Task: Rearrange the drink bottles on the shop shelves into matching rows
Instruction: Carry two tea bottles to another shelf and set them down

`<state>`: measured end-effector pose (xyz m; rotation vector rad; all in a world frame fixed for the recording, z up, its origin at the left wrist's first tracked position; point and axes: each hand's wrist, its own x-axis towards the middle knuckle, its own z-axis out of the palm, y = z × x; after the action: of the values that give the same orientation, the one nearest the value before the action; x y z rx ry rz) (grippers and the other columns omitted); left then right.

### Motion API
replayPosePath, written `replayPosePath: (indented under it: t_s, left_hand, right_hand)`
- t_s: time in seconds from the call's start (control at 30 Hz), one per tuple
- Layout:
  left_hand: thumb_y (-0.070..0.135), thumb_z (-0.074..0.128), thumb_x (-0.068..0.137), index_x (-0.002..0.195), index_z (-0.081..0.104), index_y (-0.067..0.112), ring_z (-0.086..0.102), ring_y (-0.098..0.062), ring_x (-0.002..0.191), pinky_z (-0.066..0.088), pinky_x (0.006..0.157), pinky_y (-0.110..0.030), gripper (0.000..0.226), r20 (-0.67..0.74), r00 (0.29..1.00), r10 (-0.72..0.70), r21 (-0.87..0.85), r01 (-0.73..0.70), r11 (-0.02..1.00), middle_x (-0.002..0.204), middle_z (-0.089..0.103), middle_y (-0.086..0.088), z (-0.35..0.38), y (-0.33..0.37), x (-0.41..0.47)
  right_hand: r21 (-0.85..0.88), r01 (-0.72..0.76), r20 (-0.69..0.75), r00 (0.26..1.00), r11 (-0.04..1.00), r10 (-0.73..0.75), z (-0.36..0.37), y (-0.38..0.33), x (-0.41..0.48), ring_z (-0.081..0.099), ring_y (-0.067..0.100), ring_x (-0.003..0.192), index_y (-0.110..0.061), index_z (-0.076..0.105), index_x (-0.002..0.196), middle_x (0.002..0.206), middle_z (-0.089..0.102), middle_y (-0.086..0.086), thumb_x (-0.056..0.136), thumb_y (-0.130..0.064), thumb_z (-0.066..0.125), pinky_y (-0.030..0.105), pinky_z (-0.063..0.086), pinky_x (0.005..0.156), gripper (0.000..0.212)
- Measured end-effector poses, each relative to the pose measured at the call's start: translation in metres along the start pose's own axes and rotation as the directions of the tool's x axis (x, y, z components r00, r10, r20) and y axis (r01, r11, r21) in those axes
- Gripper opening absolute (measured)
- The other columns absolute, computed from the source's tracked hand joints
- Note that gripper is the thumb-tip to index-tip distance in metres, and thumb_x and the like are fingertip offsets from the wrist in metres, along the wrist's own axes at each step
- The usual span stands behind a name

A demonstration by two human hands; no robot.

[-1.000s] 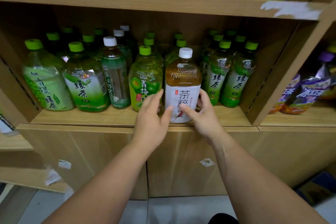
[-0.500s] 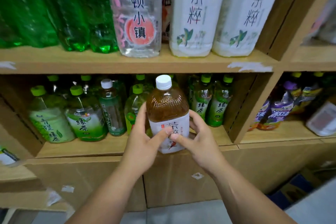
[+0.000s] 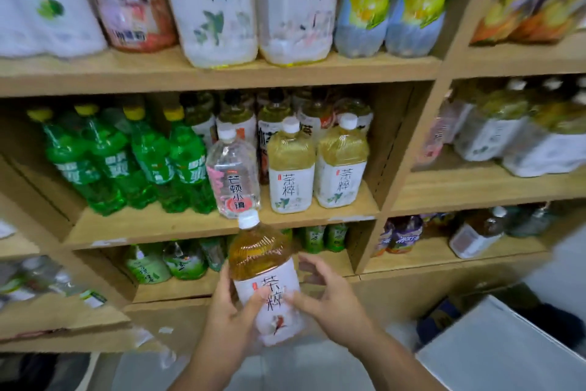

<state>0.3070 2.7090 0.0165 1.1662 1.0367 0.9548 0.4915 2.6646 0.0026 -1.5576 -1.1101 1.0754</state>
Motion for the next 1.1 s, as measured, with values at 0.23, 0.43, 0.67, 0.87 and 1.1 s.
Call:
replayPosePath:
  t_s: [0.23, 0.43, 0.67, 0.87, 1.1]
  left_hand:
    - [0.003, 0.067, 0.094, 0.126, 0.061, 0.027, 0.074, -0.017, 0.103, 0.058, 0.089, -0.044, 0.041, -0.086, 0.996, -0.009, 0.020, 0.011, 1.000, 0.110, 0.078, 0.001, 0.008, 0.072, -0.037]
    - [0.006, 0.066, 0.095, 0.126, 0.061, 0.023, 0.075, -0.015, 0.100, 0.063, 0.074, -0.032, 0.035, -0.163, 0.986, 0.035, 0.019, -0.032, 0.999, 0.108, 0.078, 0.000, 0.015, 0.086, -0.041]
    - [0.006, 0.068, 0.095, 0.125, 0.062, 0.023, 0.074, -0.014, 0.101, 0.063, 0.073, -0.033, 0.035, -0.131, 0.991, 0.015, 0.061, -0.007, 0.998, 0.109, 0.078, 0.002, 0.005, 0.092, -0.016]
    - [0.006, 0.068, 0.094, 0.129, 0.061, 0.025, 0.075, -0.014, 0.102, 0.063, 0.073, -0.032, 0.040, -0.083, 0.996, -0.039, 0.040, 0.042, 0.998, 0.109, 0.078, 0.005, -0.001, 0.096, 0.028]
    - [0.005, 0.069, 0.094, 0.135, 0.057, 0.031, 0.073, -0.012, 0.106, 0.064, 0.077, -0.033, 0.050, 0.029, 0.998, -0.060, 0.037, 0.059, 0.998, 0.113, 0.077, 0.007, -0.003, 0.103, 0.061]
  right_hand:
    - [0.038, -0.025, -0.180, 0.983, 0.999, 0.031, -0.052, -0.057, -0.024, 0.057, 0.010, 0.127, -0.038, 0.053, 0.136, 0.140, 0.058, -0.012, 0.090, -0.038, 0.078, 0.034, 0.048, 0.107, 0.052]
    - [-0.064, 0.005, -0.297, 0.955, 0.998, -0.024, -0.093, -0.085, 0.003, 0.048, 0.015, 0.138, -0.026, 0.046, 0.150, 0.147, 0.051, -0.007, 0.090, -0.041, 0.077, 0.037, 0.042, 0.112, 0.070]
    - [-0.206, -0.005, -0.368, 0.927, 0.979, -0.073, -0.121, -0.117, 0.080, 0.030, 0.022, 0.152, -0.021, 0.019, 0.163, 0.166, 0.031, 0.001, 0.081, -0.040, 0.086, 0.045, 0.031, 0.123, 0.107]
    - [-0.230, -0.094, -0.384, 0.923, 0.969, -0.002, -0.120, -0.118, 0.124, 0.055, 0.021, 0.134, -0.030, 0.043, 0.144, 0.149, 0.054, 0.003, 0.053, -0.060, 0.095, 0.049, 0.048, 0.111, 0.110]
    - [-0.398, -0.108, -0.389, 0.919, 0.911, -0.061, -0.119, -0.128, 0.131, 0.050, 0.017, 0.115, -0.017, 0.050, 0.128, 0.130, 0.044, 0.001, 0.062, -0.032, 0.099, 0.035, 0.047, 0.098, 0.084]
